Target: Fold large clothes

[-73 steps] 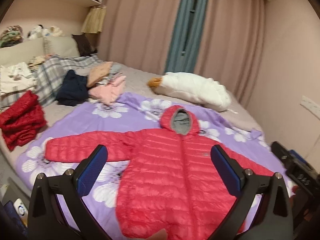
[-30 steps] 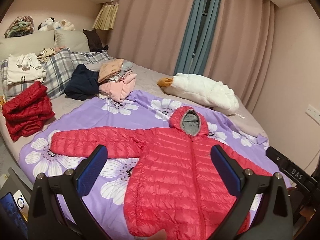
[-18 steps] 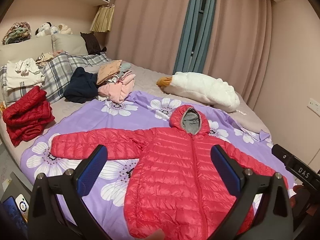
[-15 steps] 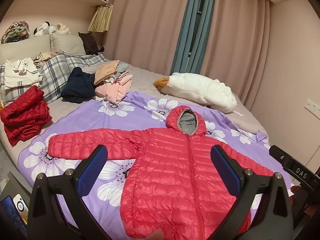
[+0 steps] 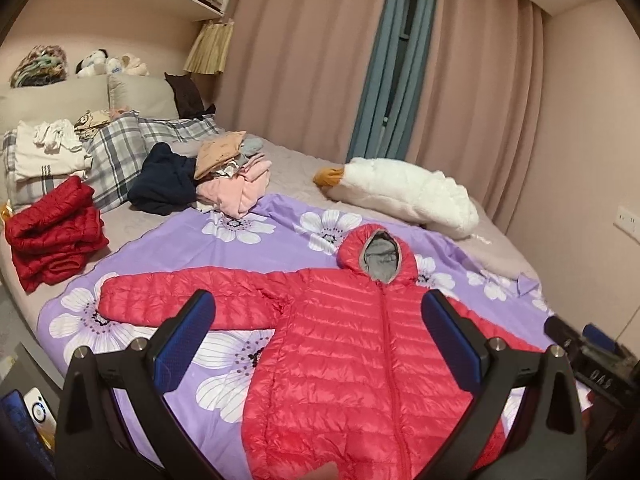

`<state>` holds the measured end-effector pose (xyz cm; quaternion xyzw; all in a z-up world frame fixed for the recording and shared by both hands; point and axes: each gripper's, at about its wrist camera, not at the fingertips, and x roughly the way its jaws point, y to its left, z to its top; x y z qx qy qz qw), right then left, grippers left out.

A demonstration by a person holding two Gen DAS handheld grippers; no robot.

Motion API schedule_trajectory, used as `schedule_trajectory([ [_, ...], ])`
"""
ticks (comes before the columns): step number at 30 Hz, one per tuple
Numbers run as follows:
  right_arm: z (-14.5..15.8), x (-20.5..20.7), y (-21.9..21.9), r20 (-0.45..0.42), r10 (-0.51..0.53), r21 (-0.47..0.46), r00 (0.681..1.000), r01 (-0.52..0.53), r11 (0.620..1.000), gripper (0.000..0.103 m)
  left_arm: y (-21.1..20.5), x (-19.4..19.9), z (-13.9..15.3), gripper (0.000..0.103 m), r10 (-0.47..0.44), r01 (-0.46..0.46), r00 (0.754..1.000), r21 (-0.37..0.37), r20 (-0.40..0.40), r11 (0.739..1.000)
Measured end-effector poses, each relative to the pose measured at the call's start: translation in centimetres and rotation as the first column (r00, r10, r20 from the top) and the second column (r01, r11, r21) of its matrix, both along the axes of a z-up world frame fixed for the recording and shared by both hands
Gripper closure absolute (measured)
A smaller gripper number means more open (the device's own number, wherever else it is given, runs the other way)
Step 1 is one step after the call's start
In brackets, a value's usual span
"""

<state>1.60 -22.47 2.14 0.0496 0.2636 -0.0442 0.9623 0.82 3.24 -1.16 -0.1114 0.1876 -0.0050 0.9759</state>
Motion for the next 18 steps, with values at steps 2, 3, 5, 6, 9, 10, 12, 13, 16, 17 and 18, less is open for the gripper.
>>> schedule_trajectory([
  [2,-0.1,0.2,0.2,-0.004,0.007,-0.016,1.000,-0.007,1.000,0.000,0.1,-0.2,0.1,0.000,0.020,-0.020,1.000,0.005,0.008,1.000],
  [3,-0.1,0.3,0.2,-0.005,0.003,-0.016,1.000,-0.003,1.000,0.000,0.0,-0.1,0.1,0.000,0.028,-0.028,1.000,0.014,0.007,0.999],
  [5,0.0,0.3,0.0,0.005,-0.008,0.001,1.000,0.008,1.000,0.000,0.0,0.1,0.1,0.000,0.035,-0.035,0.999,0.030,0.001,0.999],
  [6,0.0,0.2,0.0,0.009,-0.009,0.009,1.000,0.009,1.000,0.000,0.1,0.2,0.0,0.000,0.035,-0.034,0.999,0.029,-0.008,0.999],
  [9,0.2,0.2,-0.3,0.017,-0.006,0.033,1.000,0.005,0.999,0.000,0.5,0.5,-0.2,0.000,0.015,-0.015,0.999,-0.001,-0.030,1.000],
  [10,0.2,0.1,-0.3,0.020,-0.007,0.037,1.000,0.007,0.999,0.000,0.7,0.5,-0.2,0.000,0.006,-0.007,0.999,-0.014,-0.035,1.000],
  [12,0.3,0.1,-0.5,0.025,-0.015,0.044,1.000,0.014,0.999,0.000,0.9,0.7,-0.3,0.000,-0.007,0.006,0.999,-0.030,-0.039,1.000],
  [13,0.3,0.1,-0.5,0.025,-0.019,0.048,1.000,0.017,0.999,0.000,0.9,0.7,-0.3,0.000,-0.011,0.010,0.999,-0.029,-0.040,1.000],
  [16,0.3,0.2,-0.8,0.012,-0.027,0.074,1.000,0.026,0.997,0.000,0.8,0.5,-0.1,0.000,-0.019,0.018,0.999,-0.023,-0.030,1.000],
  [17,0.3,0.2,-0.8,0.012,-0.025,0.085,1.000,0.023,0.996,0.000,0.9,0.5,-0.1,0.000,-0.018,0.017,1.000,-0.027,-0.024,0.999],
  [18,0.3,0.1,-0.8,0.014,-0.021,0.091,1.000,0.020,0.996,0.000,1.0,0.4,0.0,0.000,-0.018,0.017,1.000,-0.035,-0.020,0.999],
])
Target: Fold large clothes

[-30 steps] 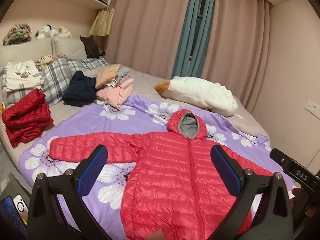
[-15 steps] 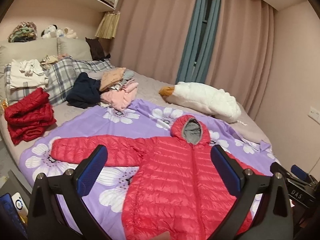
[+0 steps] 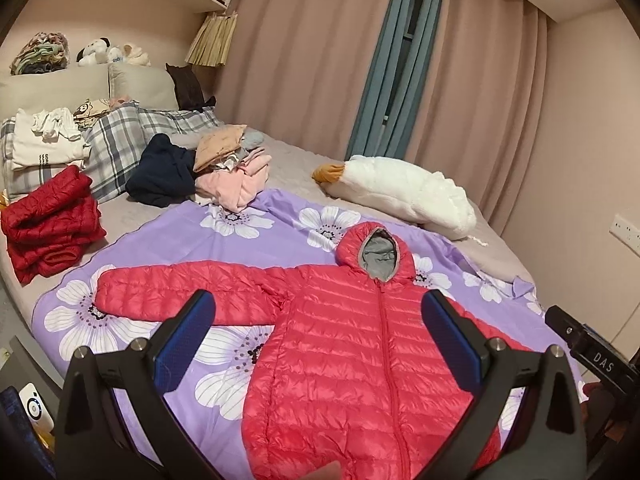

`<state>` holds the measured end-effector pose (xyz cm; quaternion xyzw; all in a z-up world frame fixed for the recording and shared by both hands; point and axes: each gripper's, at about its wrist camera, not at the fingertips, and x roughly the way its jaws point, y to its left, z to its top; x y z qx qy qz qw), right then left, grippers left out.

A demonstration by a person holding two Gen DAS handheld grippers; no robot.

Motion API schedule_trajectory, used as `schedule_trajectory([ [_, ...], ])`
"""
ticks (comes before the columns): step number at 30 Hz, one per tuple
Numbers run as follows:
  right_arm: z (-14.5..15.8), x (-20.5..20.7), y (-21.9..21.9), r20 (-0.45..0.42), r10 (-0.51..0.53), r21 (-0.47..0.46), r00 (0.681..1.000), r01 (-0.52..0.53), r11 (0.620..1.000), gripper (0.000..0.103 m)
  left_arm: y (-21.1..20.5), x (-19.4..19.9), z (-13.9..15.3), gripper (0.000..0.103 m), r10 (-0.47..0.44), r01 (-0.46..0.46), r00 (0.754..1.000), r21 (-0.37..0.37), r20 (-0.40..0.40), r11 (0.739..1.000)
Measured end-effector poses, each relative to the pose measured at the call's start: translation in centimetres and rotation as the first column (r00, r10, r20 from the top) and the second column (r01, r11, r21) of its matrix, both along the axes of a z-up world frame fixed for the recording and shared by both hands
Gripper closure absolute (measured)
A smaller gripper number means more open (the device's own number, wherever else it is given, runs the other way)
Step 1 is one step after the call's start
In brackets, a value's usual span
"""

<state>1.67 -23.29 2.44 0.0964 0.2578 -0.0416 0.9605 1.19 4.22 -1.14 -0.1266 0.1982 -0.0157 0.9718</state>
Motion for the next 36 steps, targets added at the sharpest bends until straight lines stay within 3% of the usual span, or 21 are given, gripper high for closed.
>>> schedule_trajectory([
  [9,0.2,-0.1,0.3,-0.005,-0.005,-0.060,1.000,0.005,0.998,0.000,-0.4,0.2,0.0,0.000,0.010,-0.010,1.000,0.016,-0.007,1.000],
  [28,-0.3,0.6,-0.8,-0.005,-0.011,-0.037,1.000,0.011,0.999,0.000,-1.5,1.9,-0.8,0.000,0.019,-0.018,0.999,0.066,-0.025,0.998],
  [33,-1.4,1.8,-2.9,-0.021,0.009,0.033,1.000,-0.009,0.999,0.000,-1.2,3.3,-1.5,0.000,-0.052,0.052,0.998,-0.012,0.026,0.999],
  [36,-2.1,2.5,-5.2,-0.026,0.003,0.086,1.000,-0.001,0.996,0.000,-0.4,5.9,-2.9,0.000,-0.076,0.074,0.997,-0.080,-0.022,0.994],
])
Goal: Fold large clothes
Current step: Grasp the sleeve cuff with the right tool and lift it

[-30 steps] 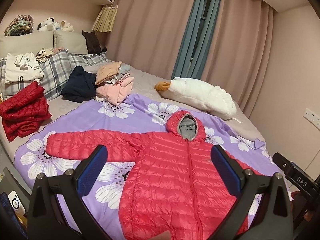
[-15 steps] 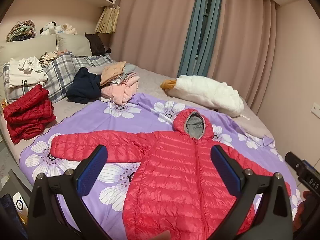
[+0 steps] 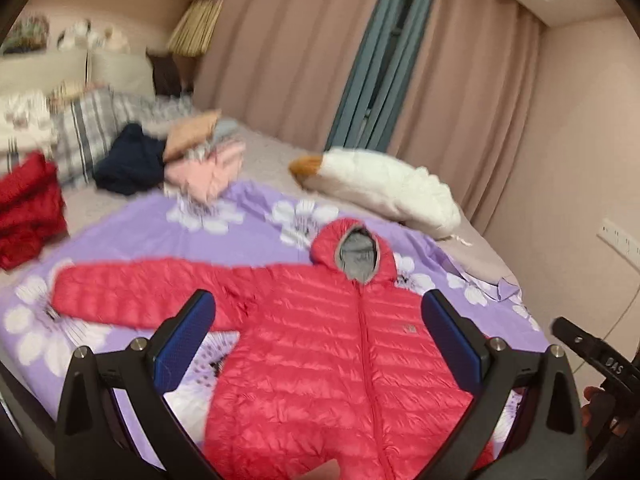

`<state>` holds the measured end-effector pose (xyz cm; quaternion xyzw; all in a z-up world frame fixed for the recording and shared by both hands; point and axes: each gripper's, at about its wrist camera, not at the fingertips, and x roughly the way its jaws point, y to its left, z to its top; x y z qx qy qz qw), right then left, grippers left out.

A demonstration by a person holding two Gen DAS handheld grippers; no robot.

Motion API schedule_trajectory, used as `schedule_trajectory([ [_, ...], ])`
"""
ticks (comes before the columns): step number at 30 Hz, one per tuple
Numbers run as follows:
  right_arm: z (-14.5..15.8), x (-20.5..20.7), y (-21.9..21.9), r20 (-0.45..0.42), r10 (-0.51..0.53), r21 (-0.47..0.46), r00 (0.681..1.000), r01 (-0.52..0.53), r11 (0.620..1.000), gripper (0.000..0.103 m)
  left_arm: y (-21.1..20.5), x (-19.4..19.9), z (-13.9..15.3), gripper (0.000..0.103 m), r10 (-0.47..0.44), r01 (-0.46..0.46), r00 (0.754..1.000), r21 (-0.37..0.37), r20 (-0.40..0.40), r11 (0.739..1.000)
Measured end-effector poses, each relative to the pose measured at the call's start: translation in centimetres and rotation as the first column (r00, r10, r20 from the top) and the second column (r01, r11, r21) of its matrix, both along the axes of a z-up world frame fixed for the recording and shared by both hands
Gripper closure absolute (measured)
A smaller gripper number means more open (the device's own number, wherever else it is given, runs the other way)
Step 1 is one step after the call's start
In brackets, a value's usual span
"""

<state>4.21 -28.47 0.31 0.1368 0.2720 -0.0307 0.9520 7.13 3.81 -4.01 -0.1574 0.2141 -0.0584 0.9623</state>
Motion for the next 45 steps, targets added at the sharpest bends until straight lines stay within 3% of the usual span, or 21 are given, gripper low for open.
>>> schedule_trajectory([
  [3,-0.9,0.8,-3.5,0.006,-0.043,0.056,0.999,0.042,0.998,0.000,1.2,2.7,-1.5,0.000,-0.023,0.023,1.000,-0.072,-0.003,0.997],
  [6,-2.0,1.9,-7.8,-0.049,-0.127,0.091,0.991,0.131,0.987,0.000,2.9,6.1,-3.8,0.001,-0.048,0.038,0.996,-0.146,-0.069,0.989],
  [8,-2.8,2.2,-11.0,-0.057,-0.163,0.121,0.985,0.169,0.978,0.000,3.9,8.7,-6.0,0.003,-0.046,0.025,0.989,-0.146,-0.140,0.989],
  [10,-4.0,2.1,-14.5,-0.089,-0.208,0.171,0.974,0.220,0.960,0.000,4.5,10.8,-8.2,0.016,-0.043,0.016,0.974,-0.121,-0.224,0.993],
  [12,-5.6,1.5,-18.0,-0.107,-0.256,0.243,0.961,0.275,0.930,0.000,5.6,12.7,-11.4,0.020,-0.049,0.000,0.954,-0.164,-0.294,0.987],
  [13,-6.4,1.1,-19.5,-0.121,-0.290,0.291,0.949,0.314,0.904,0.000,6.0,13.6,-13.0,0.030,-0.046,-0.020,0.937,-0.185,-0.347,0.983],
  [15,-9.4,-0.3,-22.9,-0.193,-0.376,0.415,0.906,0.423,0.806,0.000,6.5,15.4,-15.5,0.041,-0.049,-0.057,0.892,-0.217,-0.449,0.974],
  [17,-12.8,-2.1,-25.5,-0.251,-0.425,0.535,0.870,0.491,0.688,0.000,5.9,16.4,-16.7,0.046,-0.097,-0.017,0.885,-0.239,-0.456,0.971],
  [20,-17.3,-4.1,-28.3,-0.339,-0.459,0.639,0.821,0.559,0.529,0.000,4.1,17.4,-17.8,0.050,-0.133,0.046,0.864,-0.187,-0.486,0.981],
  [23,-19.6,-4.8,-29.5,-0.328,-0.451,0.722,0.830,0.528,0.448,0.000,3.4,18.2,-19.1,0.052,-0.110,0.023,0.859,-0.175,-0.500,0.984],
  [27,-18.6,-5.4,-28.9,-0.306,-0.493,0.710,0.815,0.540,0.452,0.001,3.0,18.7,-19.4,0.051,-0.083,0.007,0.872,-0.156,-0.482,0.988],
  [31,-19.0,-7.0,-29.0,-0.289,-0.530,0.704,0.797,0.553,0.447,0.009,2.8,18.7,-19.9,0.050,-0.085,0.026,0.884,-0.134,-0.459,0.991],
  [36,-20.4,-10.6,-29.7,-0.281,-0.636,0.757,0.719,0.574,0.314,0.010,3.8,18.7,-20.3,0.049,-0.110,0.017,0.892,-0.211,-0.439,0.977],
  [38,-20.9,-11.3,-30.2,-0.267,-0.655,0.787,0.707,0.552,0.274,0.010,4.0,18.8,-20.4,0.049,-0.112,0.011,0.893,-0.228,-0.435,0.974],
  [39,-21.3,-11.2,-30.6,-0.263,-0.653,0.794,0.710,0.544,0.272,0.010,3.9,18.9,-20.4,0.049,-0.110,0.009,0.893,-0.226,-0.436,0.974],
  [41,-21.3,-10.5,-31.1,-0.259,-0.644,0.775,0.720,0.552,0.306,0.010,3.5,19.1,-20.3,0.046,-0.105,0.014,0.895,-0.209,-0.433,0.978],
  [44,-20.5,-9.0,-31.1,-0.204,-0.678,0.710,0.706,0.584,0.394,0.012,3.0,19.2,-20.2,0.044,-0.096,0.022,0.899,-0.174,-0.428,0.984],
  [45,-20.4,-8.5,-31.0,-0.193,-0.695,0.678,0.692,0.606,0.416,0.024,2.9,19.2,-20.2,0.043,-0.094,0.024,0.900,-0.168,-0.426,0.985],
])
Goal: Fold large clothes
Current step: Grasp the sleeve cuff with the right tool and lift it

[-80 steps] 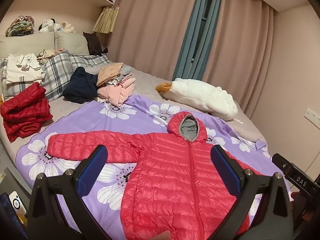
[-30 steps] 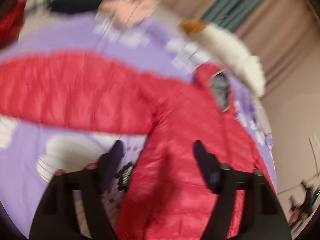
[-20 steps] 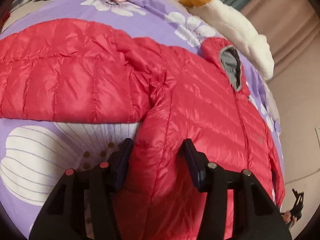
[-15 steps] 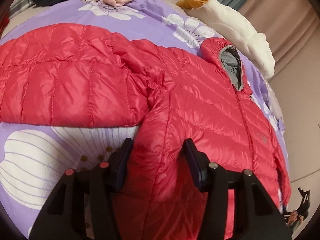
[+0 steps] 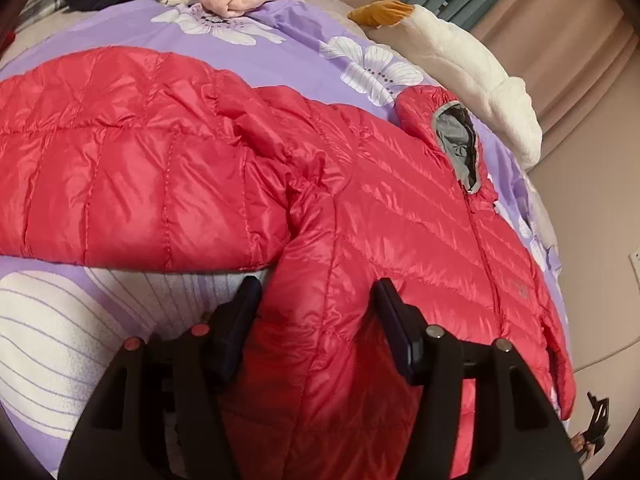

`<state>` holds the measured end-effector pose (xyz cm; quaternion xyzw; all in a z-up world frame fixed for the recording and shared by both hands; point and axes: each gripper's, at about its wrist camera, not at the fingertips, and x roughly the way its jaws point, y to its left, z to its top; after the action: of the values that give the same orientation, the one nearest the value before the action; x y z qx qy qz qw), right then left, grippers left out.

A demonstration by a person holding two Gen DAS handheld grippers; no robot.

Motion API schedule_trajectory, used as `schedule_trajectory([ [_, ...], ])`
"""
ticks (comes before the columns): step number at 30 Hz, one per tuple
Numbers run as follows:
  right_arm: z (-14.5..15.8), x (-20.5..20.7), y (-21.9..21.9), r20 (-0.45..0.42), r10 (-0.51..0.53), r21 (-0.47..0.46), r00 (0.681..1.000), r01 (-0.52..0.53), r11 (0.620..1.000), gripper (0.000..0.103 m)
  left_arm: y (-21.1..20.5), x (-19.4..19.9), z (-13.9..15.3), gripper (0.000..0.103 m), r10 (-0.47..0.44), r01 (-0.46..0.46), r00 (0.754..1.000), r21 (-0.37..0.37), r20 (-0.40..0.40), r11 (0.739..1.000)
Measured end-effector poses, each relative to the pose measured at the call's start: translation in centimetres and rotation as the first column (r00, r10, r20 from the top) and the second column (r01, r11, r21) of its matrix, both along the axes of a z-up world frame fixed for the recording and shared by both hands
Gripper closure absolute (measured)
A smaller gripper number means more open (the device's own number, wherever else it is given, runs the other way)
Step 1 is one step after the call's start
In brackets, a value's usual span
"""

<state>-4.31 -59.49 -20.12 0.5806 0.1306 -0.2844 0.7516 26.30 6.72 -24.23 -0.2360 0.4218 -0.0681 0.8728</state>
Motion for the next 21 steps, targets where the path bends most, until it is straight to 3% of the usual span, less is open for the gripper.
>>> schedule_trajectory([
  [1,-0.2,0.5,0.0,-0.037,-0.001,-0.014,0.999,0.001,1.000,0.045,0.0,0.0,0.0,0.042,-0.001,0.001,1.000,-0.001,0.002,1.000],
  [3,-1.0,1.2,-0.3,-0.100,-0.001,-0.006,0.995,0.001,1.000,0.071,0.2,0.0,-0.1,0.040,-0.005,0.005,1.000,-0.013,0.004,1.000],
  [8,0.4,1.7,0.1,-0.062,-0.012,-0.068,0.998,0.008,0.998,0.087,-0.3,0.3,-0.1,0.031,-0.022,0.022,1.000,-0.001,0.011,1.000],
  [12,4.9,4.4,3.4,-0.033,0.111,-0.219,0.993,-0.116,0.969,0.091,-1.4,0.6,0.1,0.025,-0.043,0.042,0.999,0.062,0.007,0.997],
  [14,7.9,7.3,6.9,-0.091,0.197,-0.337,0.976,-0.216,0.916,0.091,-1.5,0.6,0.1,0.026,-0.039,0.038,0.999,0.071,0.009,0.997],
  [16,10.5,11.3,11.8,-0.124,0.325,-0.423,0.937,-0.346,0.837,0.092,-1.1,0.7,0.1,0.027,-0.031,0.031,0.999,0.055,0.007,0.998],
  [17,11.8,13.9,14.9,-0.127,0.407,-0.448,0.905,-0.418,0.790,0.092,-0.8,0.8,0.0,0.028,-0.025,0.025,1.000,0.040,0.007,0.999],
  [21,14.3,21.8,24.3,-0.140,0.600,-0.452,0.787,-0.590,0.669,0.092,0.0,0.7,-0.1,0.033,-0.002,0.002,1.000,-0.015,0.004,1.000],
])
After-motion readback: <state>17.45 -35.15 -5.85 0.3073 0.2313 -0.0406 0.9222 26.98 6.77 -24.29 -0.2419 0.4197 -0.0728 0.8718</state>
